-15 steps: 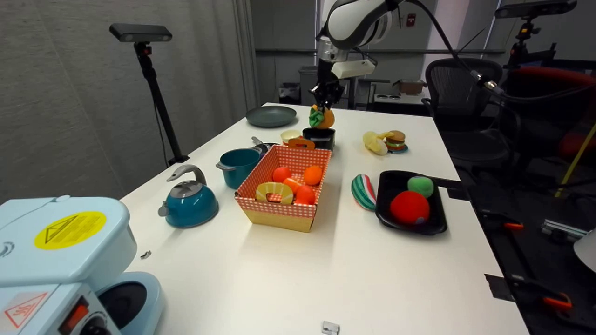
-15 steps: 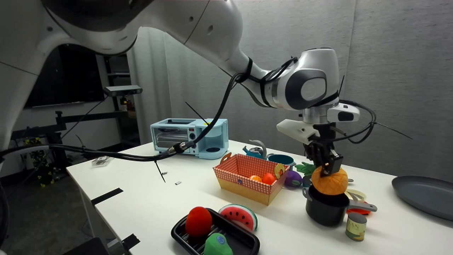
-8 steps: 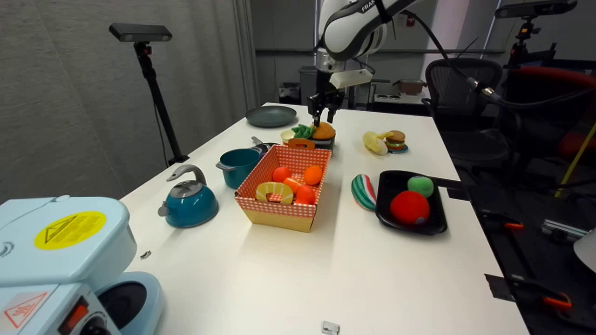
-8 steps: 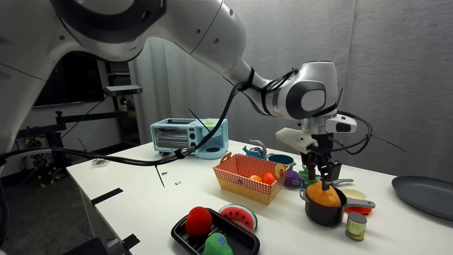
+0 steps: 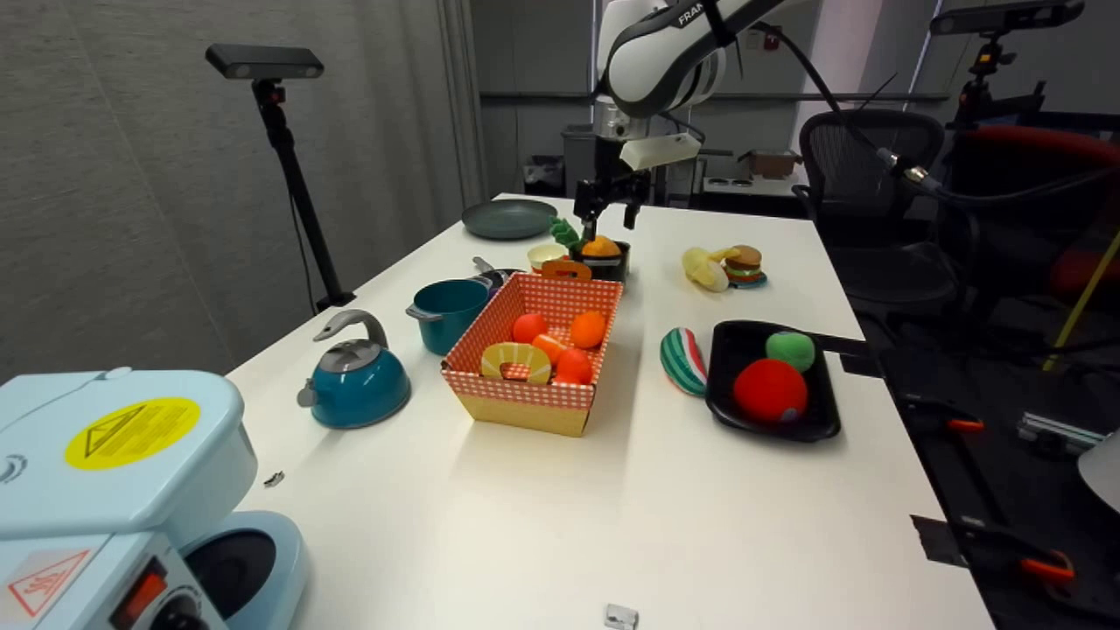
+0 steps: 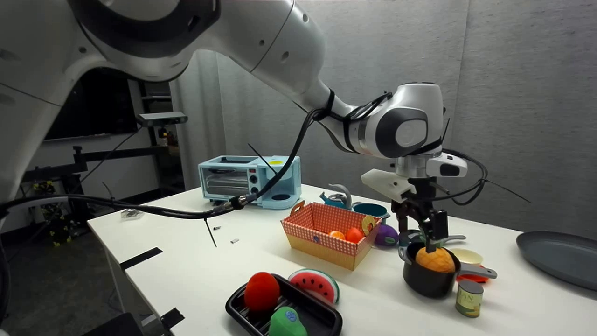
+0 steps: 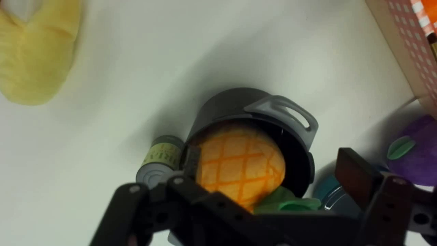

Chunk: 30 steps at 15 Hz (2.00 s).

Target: Put the pineapple plush in the black pot, put the banana plush inside the basket

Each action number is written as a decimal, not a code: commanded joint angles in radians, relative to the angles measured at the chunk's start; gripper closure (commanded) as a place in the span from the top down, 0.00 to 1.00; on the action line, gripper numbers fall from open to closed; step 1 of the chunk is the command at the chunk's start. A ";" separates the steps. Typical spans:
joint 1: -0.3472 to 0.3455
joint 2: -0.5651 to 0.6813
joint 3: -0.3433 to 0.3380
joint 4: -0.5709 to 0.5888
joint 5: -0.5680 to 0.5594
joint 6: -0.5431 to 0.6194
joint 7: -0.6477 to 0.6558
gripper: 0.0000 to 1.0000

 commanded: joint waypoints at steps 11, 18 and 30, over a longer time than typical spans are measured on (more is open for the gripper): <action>0.035 -0.224 0.008 -0.297 0.007 0.016 -0.054 1.00; 0.008 -0.309 -0.026 -0.421 0.033 0.042 -0.038 1.00; -0.047 -0.370 -0.102 -0.536 0.059 0.096 -0.039 1.00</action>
